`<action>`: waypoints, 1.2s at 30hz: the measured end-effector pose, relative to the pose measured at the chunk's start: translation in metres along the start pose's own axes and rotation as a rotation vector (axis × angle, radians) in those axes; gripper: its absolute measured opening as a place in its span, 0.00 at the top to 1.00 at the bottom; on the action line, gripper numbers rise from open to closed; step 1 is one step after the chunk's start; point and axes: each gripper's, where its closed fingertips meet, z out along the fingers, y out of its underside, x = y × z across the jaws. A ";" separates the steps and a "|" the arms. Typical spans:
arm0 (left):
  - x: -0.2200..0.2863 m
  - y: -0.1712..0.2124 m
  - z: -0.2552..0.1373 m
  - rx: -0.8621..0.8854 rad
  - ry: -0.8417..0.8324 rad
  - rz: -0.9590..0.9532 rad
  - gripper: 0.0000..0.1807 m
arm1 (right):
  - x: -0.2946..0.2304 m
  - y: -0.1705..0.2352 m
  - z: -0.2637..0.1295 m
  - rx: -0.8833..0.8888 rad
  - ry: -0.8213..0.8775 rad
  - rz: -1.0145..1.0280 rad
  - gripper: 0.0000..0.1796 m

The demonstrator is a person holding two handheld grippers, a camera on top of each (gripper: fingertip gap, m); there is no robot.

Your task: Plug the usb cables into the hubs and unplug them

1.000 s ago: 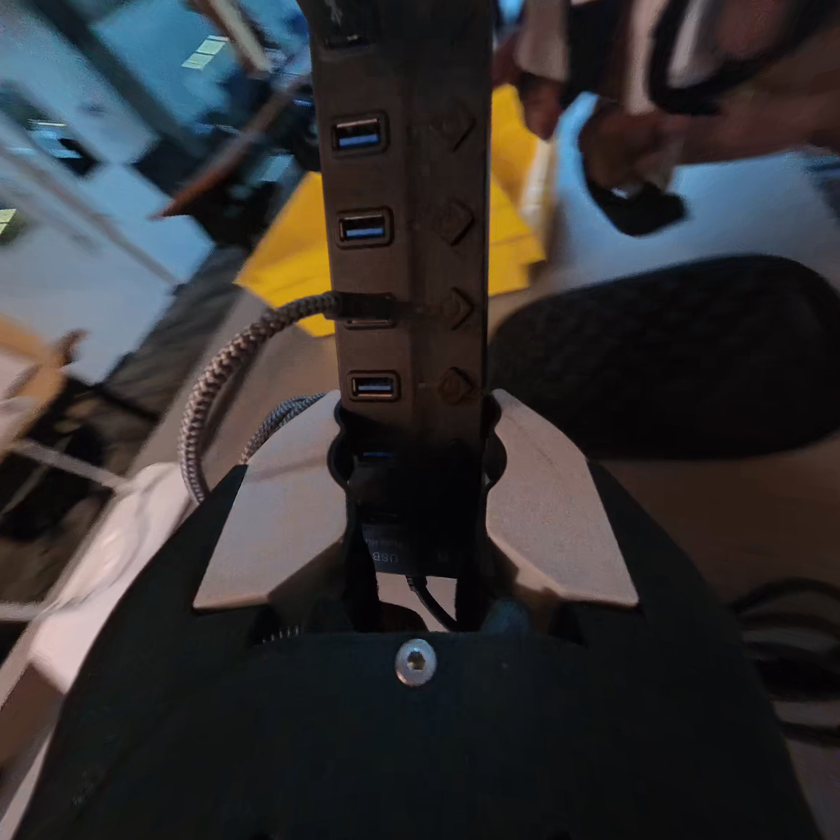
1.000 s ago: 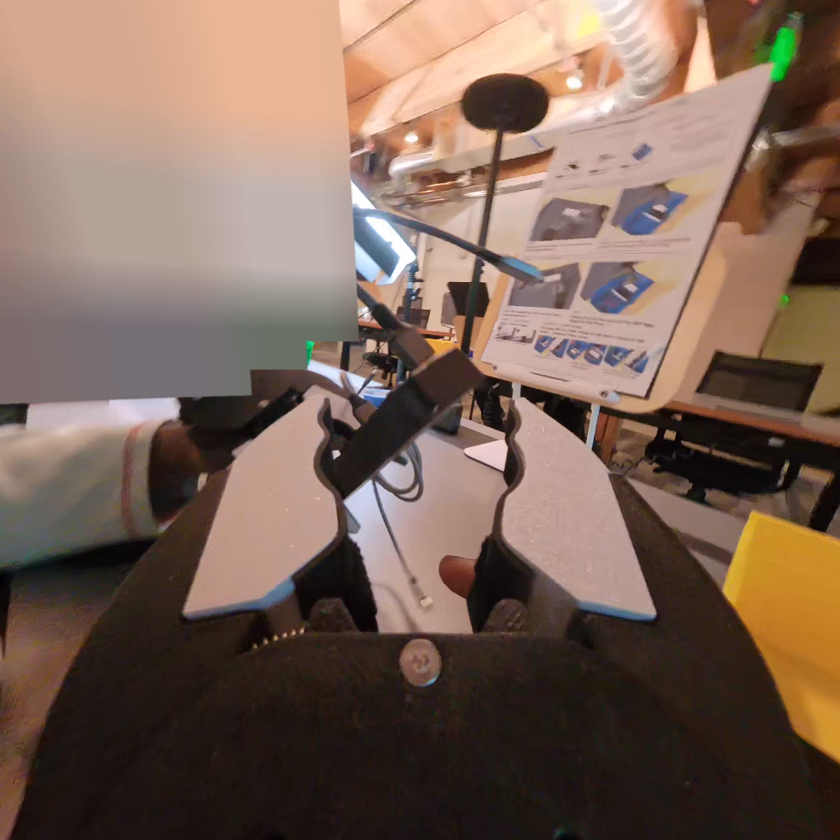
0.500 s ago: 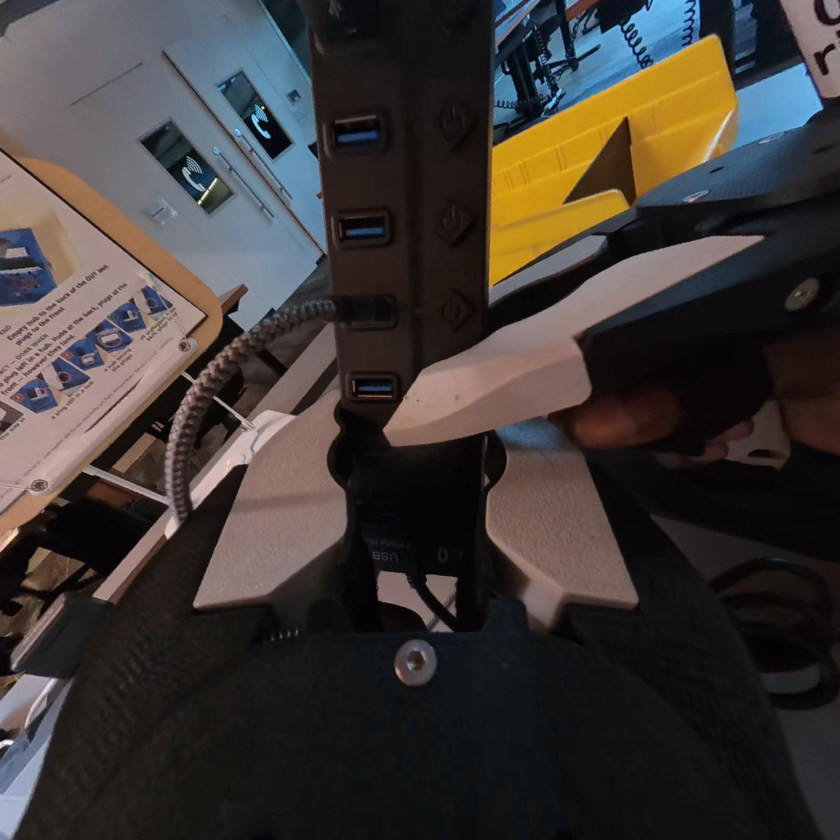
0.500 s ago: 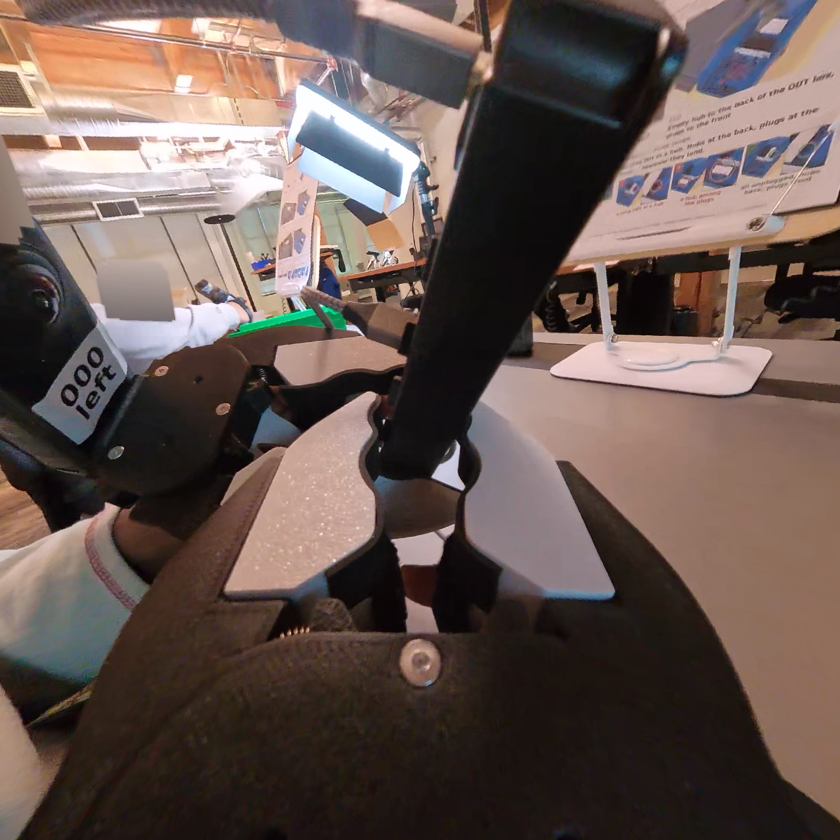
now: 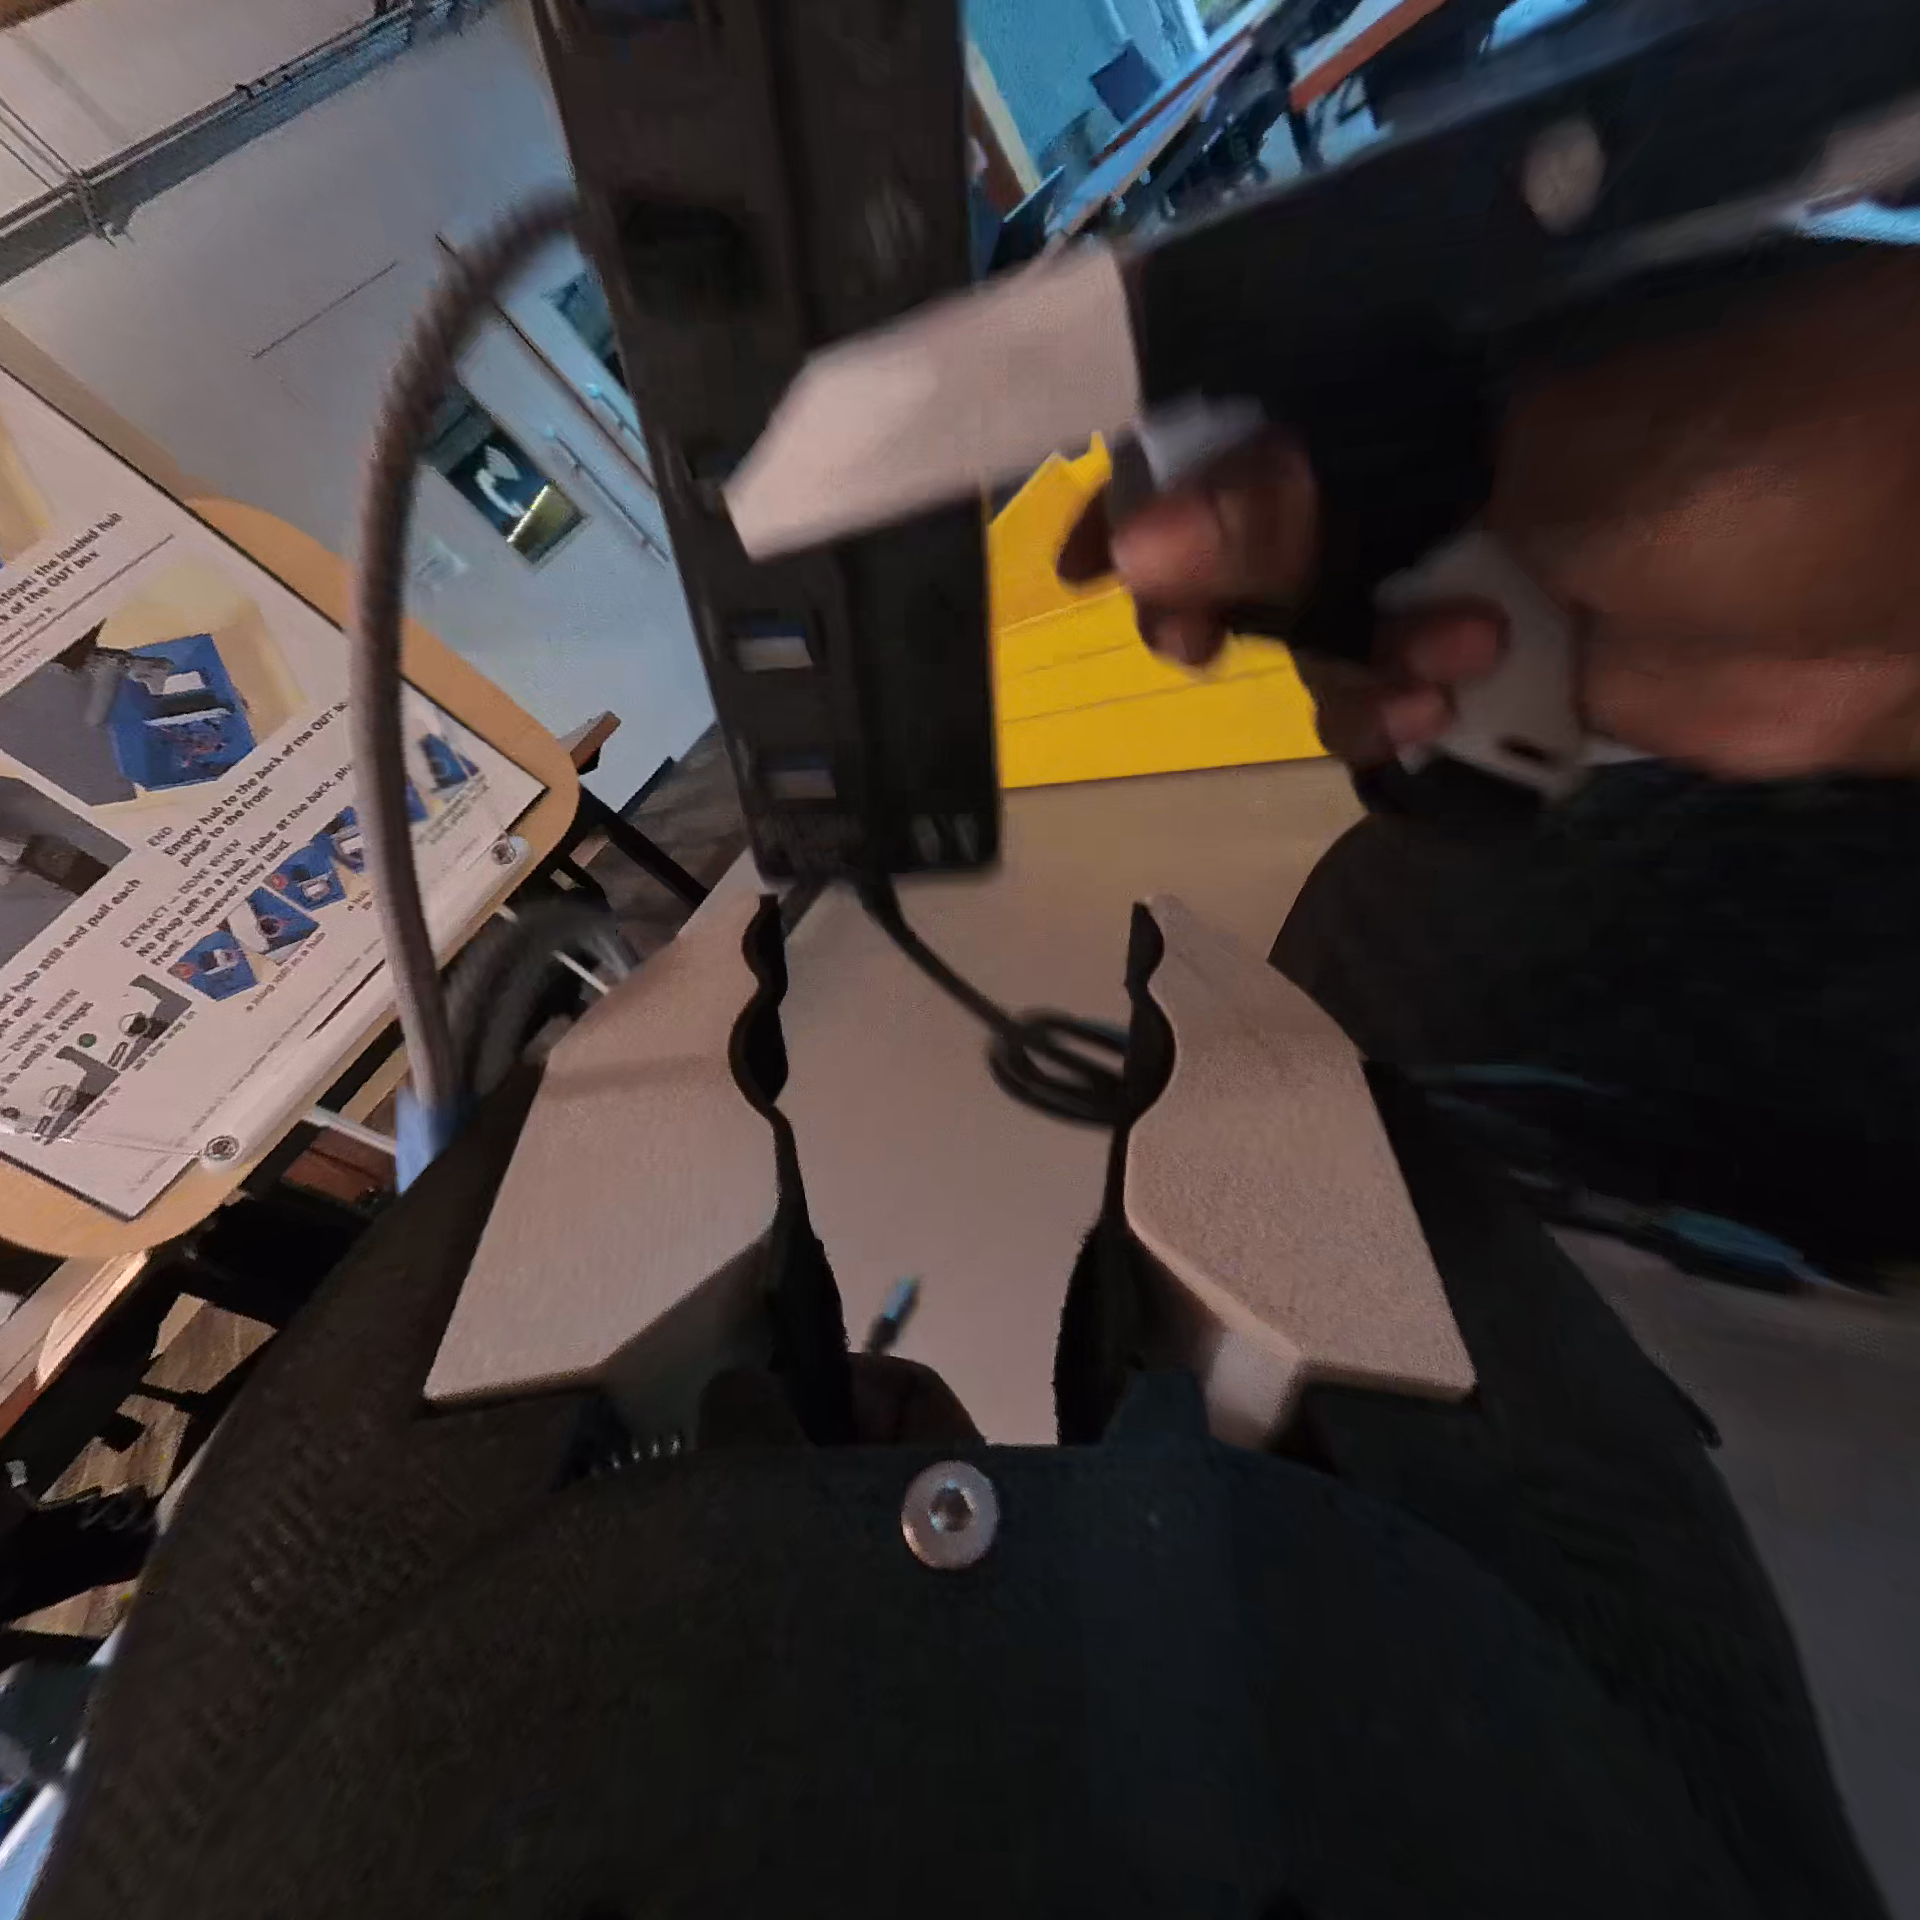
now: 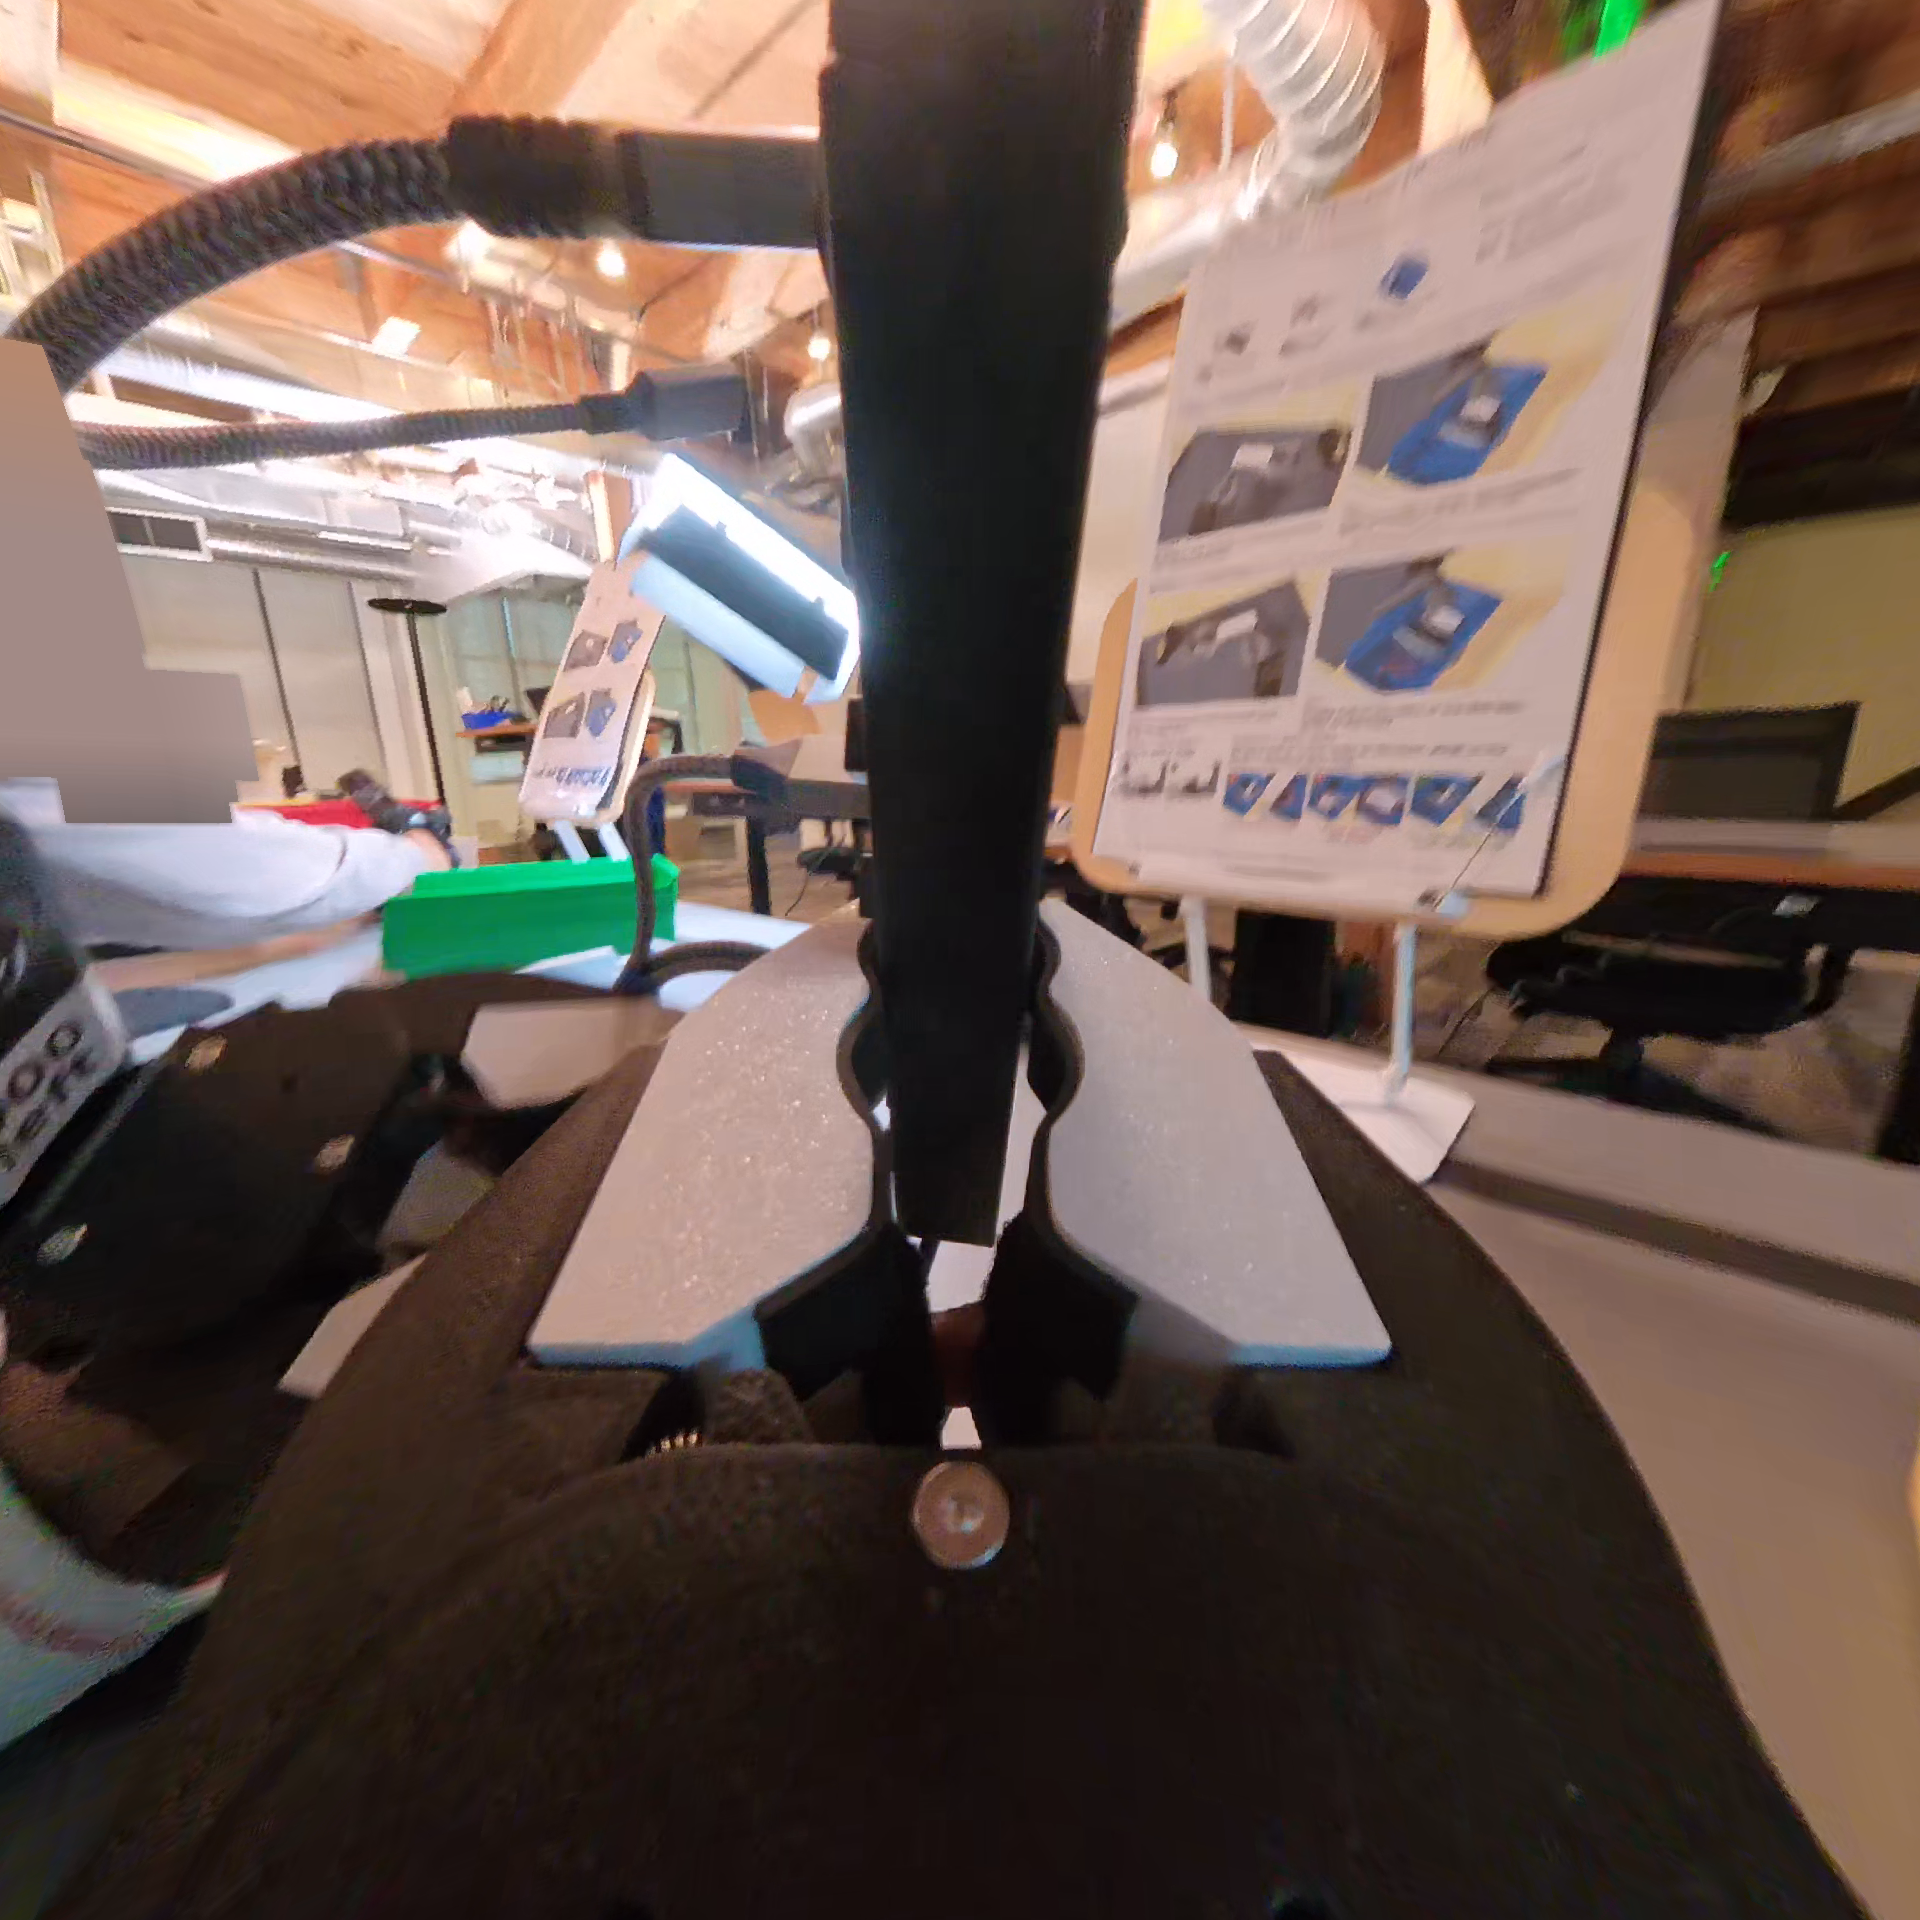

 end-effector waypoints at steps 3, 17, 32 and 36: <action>-0.003 0.006 -0.014 0.006 0.010 -0.032 0.67 | 0.013 -0.047 0.003 0.088 0.012 -0.066 0.87; -0.129 0.002 -0.135 0.373 -0.447 -0.406 0.98 | 0.182 -0.190 -0.009 0.260 0.299 -0.387 0.87; -0.164 -0.014 -0.195 0.240 -0.737 -0.093 0.94 | 0.306 -0.029 -0.060 -0.475 0.370 -0.609 0.87; -0.171 -0.013 -0.207 0.241 -0.764 -0.100 0.94 | 0.312 -0.008 -0.071 -0.577 0.369 -0.548 0.86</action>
